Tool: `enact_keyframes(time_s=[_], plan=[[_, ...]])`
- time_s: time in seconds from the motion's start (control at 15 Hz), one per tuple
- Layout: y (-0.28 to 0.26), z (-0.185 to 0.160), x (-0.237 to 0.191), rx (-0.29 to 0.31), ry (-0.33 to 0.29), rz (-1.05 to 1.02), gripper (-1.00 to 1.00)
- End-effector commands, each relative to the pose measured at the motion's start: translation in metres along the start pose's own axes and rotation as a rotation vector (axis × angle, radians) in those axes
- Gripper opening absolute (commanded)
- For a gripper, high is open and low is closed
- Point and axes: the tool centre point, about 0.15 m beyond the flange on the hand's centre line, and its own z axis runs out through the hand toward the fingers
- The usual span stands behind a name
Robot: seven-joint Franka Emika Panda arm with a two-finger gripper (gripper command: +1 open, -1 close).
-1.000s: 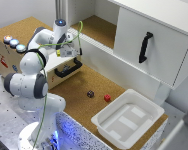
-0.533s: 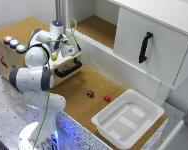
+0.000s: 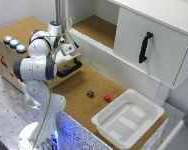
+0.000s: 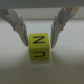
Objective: Move to the drawer and place the yellow object
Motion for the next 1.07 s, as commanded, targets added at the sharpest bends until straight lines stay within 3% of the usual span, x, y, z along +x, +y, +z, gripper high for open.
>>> enact_keyframes(time_s=[0.0, 0.07, 0.2, 0.4, 0.53, 0.73, 1.0], plan=[[0.012, -0.052, -0.017, 0.01, -0.019, 0.09, 1.0], [0.012, -0.056, -0.024, -0.016, -0.02, 0.11, 1.0], [0.014, -0.066, -0.044, -0.138, -0.052, 0.172, 1.0], [0.016, -0.094, -0.07, -0.226, -0.005, 0.314, 1.0], [0.017, -0.112, -0.086, -0.247, 0.032, 0.404, 1.0], [0.019, -0.119, -0.114, -0.293, -0.005, 0.507, 1.0], [0.026, -0.111, -0.168, -0.26, -0.02, 0.727, 1.0]])
